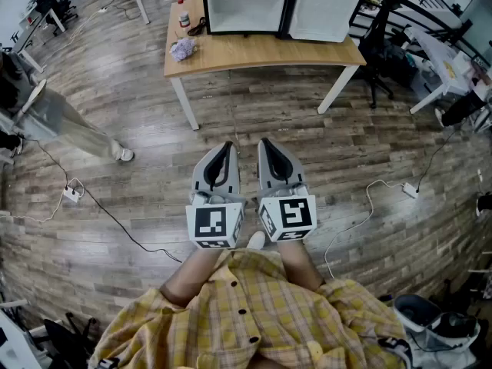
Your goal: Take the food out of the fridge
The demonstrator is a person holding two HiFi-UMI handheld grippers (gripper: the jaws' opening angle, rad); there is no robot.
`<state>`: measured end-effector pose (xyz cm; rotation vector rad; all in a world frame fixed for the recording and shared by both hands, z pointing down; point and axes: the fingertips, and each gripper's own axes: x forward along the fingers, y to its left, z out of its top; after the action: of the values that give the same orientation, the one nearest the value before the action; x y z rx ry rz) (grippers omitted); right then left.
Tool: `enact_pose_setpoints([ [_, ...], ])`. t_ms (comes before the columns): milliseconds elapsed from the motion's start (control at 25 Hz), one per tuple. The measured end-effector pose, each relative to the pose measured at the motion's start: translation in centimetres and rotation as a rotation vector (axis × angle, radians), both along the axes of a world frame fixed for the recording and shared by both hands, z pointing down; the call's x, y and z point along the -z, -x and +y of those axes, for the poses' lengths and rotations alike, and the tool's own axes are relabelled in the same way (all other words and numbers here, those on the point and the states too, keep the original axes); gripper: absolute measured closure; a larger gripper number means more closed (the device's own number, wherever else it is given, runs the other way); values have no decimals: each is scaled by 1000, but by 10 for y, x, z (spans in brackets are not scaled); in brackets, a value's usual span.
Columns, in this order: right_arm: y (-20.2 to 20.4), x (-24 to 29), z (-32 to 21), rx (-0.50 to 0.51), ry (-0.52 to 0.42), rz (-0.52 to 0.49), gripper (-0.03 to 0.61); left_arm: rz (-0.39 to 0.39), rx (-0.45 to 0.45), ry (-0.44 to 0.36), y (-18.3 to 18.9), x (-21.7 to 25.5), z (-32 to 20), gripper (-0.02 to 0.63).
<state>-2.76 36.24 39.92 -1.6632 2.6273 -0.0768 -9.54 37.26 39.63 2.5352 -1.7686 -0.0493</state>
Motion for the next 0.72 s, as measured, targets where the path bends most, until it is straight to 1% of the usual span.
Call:
enact_pose_setpoints([
  [200, -10, 3, -5, 0, -11, -3, 572, 1, 7, -12, -8, 3, -5, 606],
  [360, -26, 10, -8, 4, -35, -17, 572, 3, 19, -22, -21, 7, -10, 606],
  [520, -45, 17, -13, 16, -59, -20, 572, -21, 21, -38, -42, 12, -15, 606],
  [720, -62, 13, -13, 36, -63, -27, 572, -45, 37, -35, -63, 7, -14, 606],
])
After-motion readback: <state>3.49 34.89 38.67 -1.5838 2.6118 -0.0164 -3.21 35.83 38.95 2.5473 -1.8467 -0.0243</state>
